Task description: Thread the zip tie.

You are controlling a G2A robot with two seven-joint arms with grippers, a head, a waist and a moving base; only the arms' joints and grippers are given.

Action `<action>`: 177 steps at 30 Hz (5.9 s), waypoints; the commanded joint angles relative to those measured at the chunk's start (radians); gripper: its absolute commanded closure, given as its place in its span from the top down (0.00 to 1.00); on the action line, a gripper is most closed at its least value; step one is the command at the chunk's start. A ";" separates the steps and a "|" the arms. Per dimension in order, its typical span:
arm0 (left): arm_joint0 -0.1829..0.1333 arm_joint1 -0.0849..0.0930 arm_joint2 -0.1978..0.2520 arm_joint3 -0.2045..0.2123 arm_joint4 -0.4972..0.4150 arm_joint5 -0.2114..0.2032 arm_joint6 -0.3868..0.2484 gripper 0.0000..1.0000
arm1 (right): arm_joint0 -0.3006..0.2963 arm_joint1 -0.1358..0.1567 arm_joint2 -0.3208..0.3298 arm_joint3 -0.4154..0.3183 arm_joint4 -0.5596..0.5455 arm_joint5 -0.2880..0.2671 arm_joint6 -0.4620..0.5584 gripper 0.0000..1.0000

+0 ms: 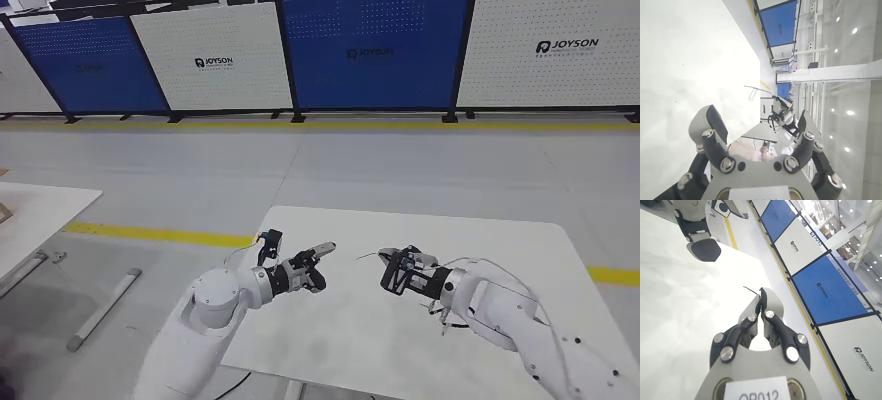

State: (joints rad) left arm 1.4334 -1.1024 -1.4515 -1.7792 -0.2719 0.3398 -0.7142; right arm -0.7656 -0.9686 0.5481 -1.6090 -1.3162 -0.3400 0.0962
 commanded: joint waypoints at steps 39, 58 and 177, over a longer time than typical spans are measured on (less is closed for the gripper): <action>-0.235 0.025 0.249 0.367 -0.589 0.000 0.042 1.00 | 0.019 -0.020 -0.081 -0.075 -0.254 0.000 0.009 0.00; -0.246 0.035 0.273 0.366 -0.674 -0.007 0.075 1.00 | 0.017 -0.020 -0.080 -0.074 -0.254 0.002 0.011 0.00; -0.249 0.026 0.340 0.342 -0.749 -0.027 0.102 0.00 | -0.029 0.029 -0.010 -0.201 -0.254 0.015 0.127 1.00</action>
State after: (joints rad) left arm 1.1833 -1.0769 -1.1097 -1.4365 -1.0285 0.3261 -0.6173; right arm -0.7889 -0.9405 0.5313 -1.8077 -1.5700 -0.3237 0.2259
